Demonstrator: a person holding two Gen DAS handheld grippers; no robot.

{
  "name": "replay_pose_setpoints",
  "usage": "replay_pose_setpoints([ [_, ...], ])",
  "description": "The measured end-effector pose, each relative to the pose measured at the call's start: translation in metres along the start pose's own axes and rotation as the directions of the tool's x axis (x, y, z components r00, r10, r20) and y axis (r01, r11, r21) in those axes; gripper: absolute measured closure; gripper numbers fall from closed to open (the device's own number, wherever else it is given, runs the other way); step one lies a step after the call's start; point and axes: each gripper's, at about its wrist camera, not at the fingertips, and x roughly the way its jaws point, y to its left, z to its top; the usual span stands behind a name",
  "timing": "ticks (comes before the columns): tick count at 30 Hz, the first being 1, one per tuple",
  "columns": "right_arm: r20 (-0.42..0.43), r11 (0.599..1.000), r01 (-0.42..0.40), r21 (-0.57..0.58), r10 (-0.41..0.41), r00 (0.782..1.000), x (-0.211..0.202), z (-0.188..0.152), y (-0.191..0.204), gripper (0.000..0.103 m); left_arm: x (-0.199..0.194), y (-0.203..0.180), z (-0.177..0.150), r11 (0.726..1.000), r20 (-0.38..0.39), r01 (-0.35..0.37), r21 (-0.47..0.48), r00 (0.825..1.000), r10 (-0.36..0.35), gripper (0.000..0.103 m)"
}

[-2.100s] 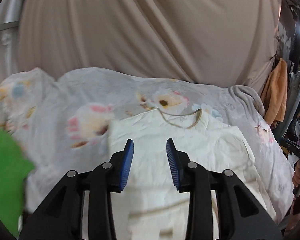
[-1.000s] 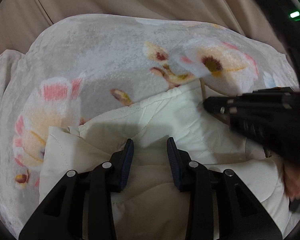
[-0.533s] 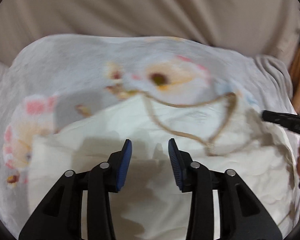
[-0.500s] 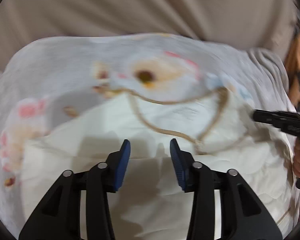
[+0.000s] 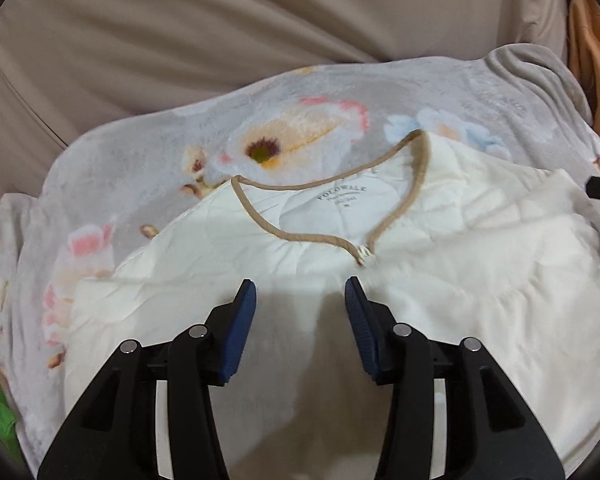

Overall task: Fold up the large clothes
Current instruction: 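Grasp the jacket hem with both tools and lift it toward the collar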

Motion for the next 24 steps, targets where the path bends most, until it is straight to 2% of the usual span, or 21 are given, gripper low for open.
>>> replay_pose_setpoints([
  [3, 0.002, 0.999, -0.036, -0.02, 0.036, 0.999, -0.043, -0.037, 0.003, 0.092, -0.03, -0.003, -0.015, 1.0, 0.015, 0.018, 0.004, 1.0, -0.018, 0.05],
  [4, 0.001, 0.999, -0.046, -0.024, 0.046, 0.999, -0.053, -0.048, 0.004, 0.087, -0.04, -0.002, -0.021, 1.0, 0.016, 0.024, 0.008, 1.0, -0.024, 0.046],
  [8, 0.007, 0.997, -0.068, -0.033, 0.069, 0.998, -0.105, -0.118, 0.005, 0.056, -0.083, 0.004, -0.057, 0.999, 0.014, 0.033, 0.026, 0.999, -0.034, 0.036],
  [9, 0.005, 0.997, -0.071, -0.032, 0.072, 0.997, -0.113, -0.135, 0.006, 0.054, -0.092, 0.006, -0.068, 0.999, 0.008, 0.033, 0.024, 0.999, -0.034, 0.032],
  [10, -0.002, 0.997, -0.074, -0.027, 0.073, 0.997, -0.123, -0.154, 0.005, 0.05, -0.102, 0.011, -0.08, 0.999, 0.001, 0.035, 0.018, 0.999, -0.035, 0.023],
  [12, -0.024, 0.998, -0.07, -0.008, 0.07, 0.997, -0.138, -0.188, 0.003, 0.044, -0.125, 0.029, -0.115, 0.999, -0.023, 0.044, -0.019, 0.999, -0.045, 0.015],
  [16, -0.068, 0.996, -0.069, 0.057, 0.073, 0.995, -0.161, -0.25, -0.01, 0.034, -0.158, 0.08, -0.182, 0.989, -0.102, 0.03, -0.148, 0.994, -0.046, 0.013],
  [18, -0.1, 0.989, -0.103, 0.11, 0.114, 0.988, -0.167, -0.278, -0.016, 0.033, -0.167, 0.111, -0.214, 0.966, -0.153, 0.031, -0.256, 0.986, -0.072, 0.013],
  [19, -0.114, 0.983, -0.126, 0.136, 0.142, 0.983, -0.167, -0.29, -0.018, 0.033, -0.171, 0.128, -0.231, 0.942, -0.175, 0.042, -0.332, 0.979, -0.105, 0.013],
  [22, -0.123, 0.965, -0.182, 0.187, 0.206, 0.971, -0.165, -0.311, -0.016, 0.032, -0.182, 0.156, -0.276, 0.845, -0.179, 0.1, -0.526, 0.958, -0.224, 0.013],
  [24, -0.091, 0.963, -0.192, 0.187, 0.211, 0.973, -0.167, -0.315, -0.01, 0.032, -0.185, 0.159, -0.295, 0.795, -0.164, 0.141, -0.59, 0.943, -0.289, 0.013],
])
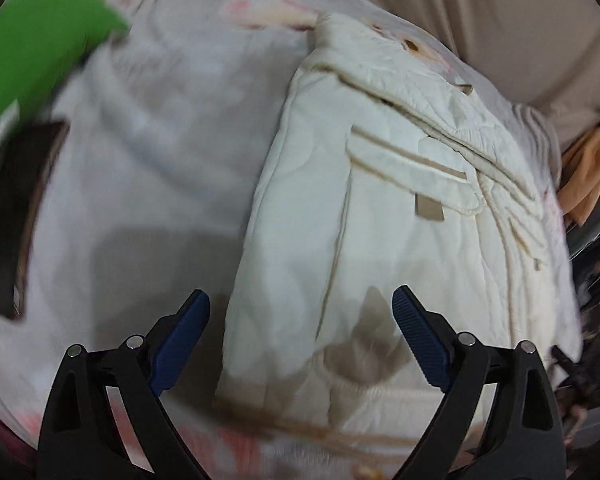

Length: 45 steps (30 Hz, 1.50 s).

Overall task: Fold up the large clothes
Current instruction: 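Grasp the jacket hem with both tools and lift it toward the collar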

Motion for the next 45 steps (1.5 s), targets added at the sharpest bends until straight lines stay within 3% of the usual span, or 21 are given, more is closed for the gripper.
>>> replay_pose_setpoints([
  [1, 0.001, 1.0, -0.018, 0.005, 0.018, 1.0, 0.001, 0.0, 0.001, 0.032, 0.002, 0.003, -0.006, 1.0, -0.014, 0.025, -0.015, 1.0, -0.025, 0.013],
  [3, 0.005, 0.997, -0.075, 0.011, 0.075, 0.997, 0.003, -0.003, 0.006, 0.042, 0.003, 0.001, -0.015, 0.999, -0.001, 0.036, -0.002, 0.999, -0.036, 0.013],
  [5, -0.004, 0.995, -0.1, 0.005, 0.1, 0.995, 0.007, -0.004, 0.013, 0.073, 0.003, -0.005, -0.019, 0.999, 0.013, 0.031, 0.03, 0.999, -0.031, 0.021],
  [7, 0.031, 0.996, -0.084, 0.002, 0.084, 0.996, 0.002, -0.004, 0.016, 0.089, 0.001, -0.009, -0.017, 0.995, 0.003, 0.095, 0.036, 0.995, -0.095, 0.067],
  [9, 0.086, 0.993, -0.12, 0.007, 0.119, 0.989, -0.013, 0.001, 0.021, 0.094, -0.014, -0.017, -0.013, 0.992, 0.03, 0.118, 0.05, 0.992, -0.12, 0.084],
  [13, 0.223, 0.988, -0.137, -0.069, 0.149, 0.963, -0.055, 0.03, 0.046, 0.096, -0.059, -0.043, 0.015, 0.975, 0.141, 0.176, 0.132, 0.971, -0.194, 0.09],
  [16, 0.323, 0.982, -0.123, -0.142, 0.164, 0.932, -0.077, 0.067, 0.069, 0.098, -0.094, -0.073, 0.048, 0.958, 0.253, 0.186, 0.218, 0.937, -0.24, 0.091],
  [20, 0.405, 0.979, -0.134, -0.155, 0.187, 0.895, -0.079, 0.149, 0.072, 0.098, -0.106, -0.105, 0.108, 0.948, 0.352, 0.153, 0.278, 0.902, -0.249, 0.091],
  [23, 0.411, 0.986, -0.111, -0.123, 0.152, 0.899, -0.051, 0.217, 0.073, 0.098, -0.079, -0.126, 0.166, 0.962, 0.372, 0.093, 0.258, 0.909, -0.187, 0.091],
  [26, 0.383, 0.996, -0.077, -0.054, 0.092, 0.919, 0.001, 0.281, 0.064, 0.098, -0.022, -0.141, 0.224, 0.98, 0.345, 0.0, 0.199, 0.936, -0.07, 0.091],
  [28, 0.329, 0.998, -0.06, 0.003, 0.055, 0.943, 0.048, 0.316, 0.053, 0.098, 0.031, -0.143, 0.259, 0.986, 0.298, -0.067, 0.155, 0.954, 0.018, 0.091],
  [31, 0.224, 0.997, 0.003, 0.079, -0.02, 0.974, 0.123, 0.341, 0.027, 0.095, 0.107, -0.131, 0.285, 0.985, 0.195, -0.143, 0.095, 0.973, 0.122, 0.086],
  [34, 0.165, 0.989, -0.02, 0.144, -0.004, 0.986, 0.167, 0.347, 0.004, 0.093, 0.148, -0.118, 0.29, 0.987, 0.136, -0.144, 0.068, 0.982, 0.134, 0.084],
  [36, 0.204, 0.981, -0.103, 0.165, 0.068, 0.977, 0.153, 0.348, -0.002, 0.084, 0.138, -0.112, 0.29, 0.994, 0.149, -0.099, 0.052, 0.985, 0.09, 0.082],
  [39, 0.311, 0.972, -0.194, 0.135, 0.144, 0.939, 0.102, 0.341, -0.007, 0.062, 0.097, -0.106, 0.286, 0.998, 0.198, 0.017, 0.068, 0.98, -0.03, 0.067],
  [40, 0.348, 0.979, -0.168, 0.119, 0.117, 0.93, 0.084, 0.336, -0.006, 0.044, 0.079, -0.105, 0.282, 0.994, 0.22, 0.073, 0.08, 0.971, -0.09, 0.055],
  [41, 0.39, 0.988, -0.123, 0.09, 0.079, 0.917, 0.062, 0.325, -0.004, 0.037, 0.065, -0.104, 0.279, 0.989, 0.236, 0.114, 0.091, 0.963, -0.132, 0.049],
  [42, 0.409, 0.994, -0.093, 0.064, 0.059, 0.911, 0.049, 0.316, -0.004, 0.037, 0.047, -0.102, 0.273, 0.984, 0.264, 0.146, 0.105, 0.95, -0.169, 0.038],
  [43, 0.41, 0.996, -0.074, 0.042, 0.05, 0.911, 0.039, 0.305, -0.004, 0.035, 0.032, -0.101, 0.264, 0.987, 0.305, 0.121, 0.108, 0.941, -0.149, 0.021],
  [45, 0.362, 0.999, -0.046, 0.007, 0.04, 0.931, 0.033, 0.276, -0.007, 0.032, 0.007, -0.101, 0.242, 0.991, 0.409, 0.029, 0.133, 0.909, -0.081, 0.006],
])
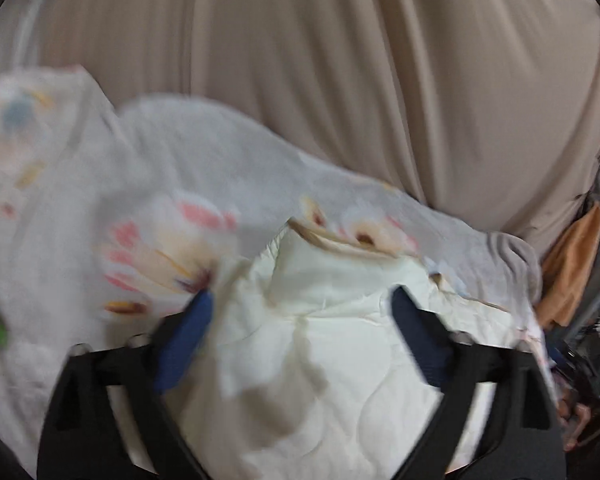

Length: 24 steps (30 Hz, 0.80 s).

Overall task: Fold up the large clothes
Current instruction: 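Grasp the jacket hem with both tools and lift it toward the collar, then lay the hem over the collar with both tools and release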

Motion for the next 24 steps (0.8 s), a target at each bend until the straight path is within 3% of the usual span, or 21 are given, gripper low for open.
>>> replay_pose_setpoints([
  [1, -0.027, 1.0, 0.009, -0.01, -0.01, 1.0, -0.001, -0.011, -0.001, 0.032, -0.006, -0.002, -0.008, 0.999, -0.001, -0.014, 0.041, 1.0, 0.014, 0.006],
  [3, -0.114, 0.999, 0.029, -0.033, -0.032, 0.993, 0.004, -0.043, -0.004, 0.032, 0.003, -0.002, -0.033, 0.992, -0.103, -0.055, 0.111, 0.992, 0.066, 0.006],
  [6, -0.211, 0.999, 0.032, -0.03, -0.037, 0.977, 0.025, -0.078, -0.004, 0.032, 0.032, 0.009, -0.072, 0.993, -0.252, -0.062, 0.1, 0.964, 0.085, 0.009],
  [7, -0.227, 0.999, 0.031, -0.029, -0.037, 0.973, 0.032, -0.086, -0.003, 0.034, 0.042, 0.015, -0.084, 0.995, -0.296, -0.06, 0.074, 0.952, 0.08, 0.017],
  [8, -0.229, 0.999, 0.025, -0.032, -0.032, 0.973, 0.037, -0.09, 0.0, 0.047, 0.048, 0.02, -0.093, 0.997, -0.315, -0.06, 0.055, 0.946, 0.074, 0.019],
  [9, -0.227, 0.999, 0.024, -0.04, -0.032, 0.973, 0.042, -0.092, 0.005, 0.054, 0.049, 0.023, -0.099, 0.997, -0.31, -0.065, 0.037, 0.948, 0.073, 0.025],
  [10, -0.216, 0.997, 0.049, -0.057, -0.061, 0.974, 0.044, -0.092, 0.01, 0.064, 0.046, 0.021, -0.101, 0.996, -0.295, -0.08, 0.045, 0.951, 0.09, 0.041],
  [11, -0.204, 0.996, 0.061, -0.061, -0.072, 0.976, 0.041, -0.09, 0.013, 0.082, 0.041, 0.02, -0.099, 0.993, -0.285, -0.099, 0.059, 0.952, 0.112, 0.052],
  [12, -0.197, 0.998, 0.047, -0.051, -0.056, 0.979, 0.035, -0.086, 0.014, 0.089, 0.034, 0.019, -0.097, 0.993, -0.28, -0.102, 0.064, 0.953, 0.116, 0.08],
  [13, -0.18, 1.0, 0.022, -0.022, -0.026, 0.983, 0.025, -0.082, 0.014, 0.094, 0.026, 0.02, -0.095, 0.995, -0.286, -0.086, 0.047, 0.953, 0.096, 0.088],
  [15, -0.148, 1.0, -0.007, -0.001, 0.007, 0.989, 0.002, -0.08, 0.012, 0.096, 0.003, 0.022, -0.094, 0.998, -0.296, -0.052, 0.031, 0.953, 0.058, 0.092],
  [18, -0.14, 1.0, 0.0, -0.002, 0.0, 0.99, -0.028, -0.098, 0.009, 0.097, -0.024, 0.017, -0.108, 0.997, -0.318, -0.038, 0.065, 0.947, 0.057, 0.093],
  [23, -0.229, 0.996, 0.077, 0.05, -0.064, 0.971, -0.05, -0.152, -0.018, 0.096, -0.048, 0.019, -0.159, 0.996, -0.409, -0.032, 0.089, 0.91, 0.066, 0.093],
  [24, -0.251, 0.995, 0.08, 0.054, -0.064, 0.966, -0.049, -0.16, -0.022, 0.095, -0.051, 0.018, -0.164, 0.993, -0.405, -0.044, 0.106, 0.911, 0.083, 0.089],
])
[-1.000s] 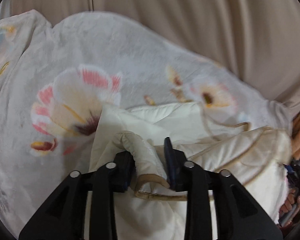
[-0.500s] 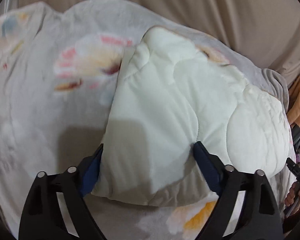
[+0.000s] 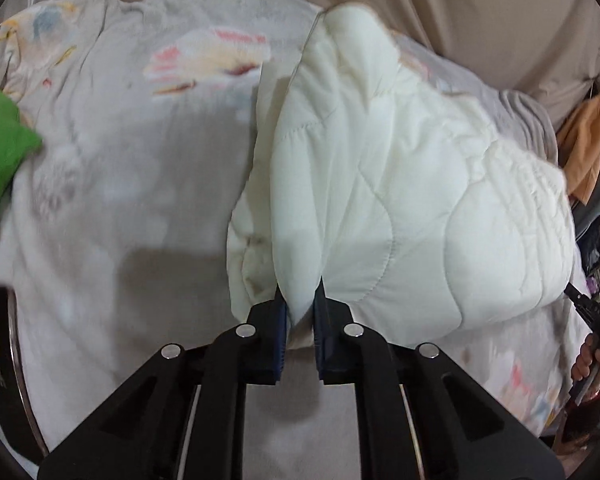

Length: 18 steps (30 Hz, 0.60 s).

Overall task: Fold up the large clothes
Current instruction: 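Lay the hem over the collar with both tools and release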

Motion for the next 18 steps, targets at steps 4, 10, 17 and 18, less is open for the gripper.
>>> replay_pose_setpoints([
  [4, 0.053, 0.999, 0.044, 0.002, -0.044, 0.998, -0.016, 0.009, 0.006, 0.084, -0.031, 0.002, 0.009, 0.999, 0.09, 0.03, -0.046, 0.996, -0.025, 0.073],
  [10, 0.259, 0.993, 0.036, -0.111, -0.006, 0.966, -0.04, 0.077, 0.051, 0.035, -0.067, -0.015, 0.072, 0.997, 0.325, 0.068, -0.022, 0.944, -0.057, 0.011],
  [17, 0.113, 0.996, 0.082, -0.037, -0.077, 0.991, 0.073, 0.15, 0.047, 0.061, 0.031, -0.011, 0.15, 0.986, 0.172, 0.116, -0.122, 0.981, -0.094, 0.024],
  [18, 0.059, 0.997, 0.063, -0.036, -0.061, 0.996, 0.087, 0.151, 0.045, 0.088, 0.042, -0.009, 0.155, 0.983, 0.144, 0.133, -0.125, 0.983, -0.114, 0.062],
])
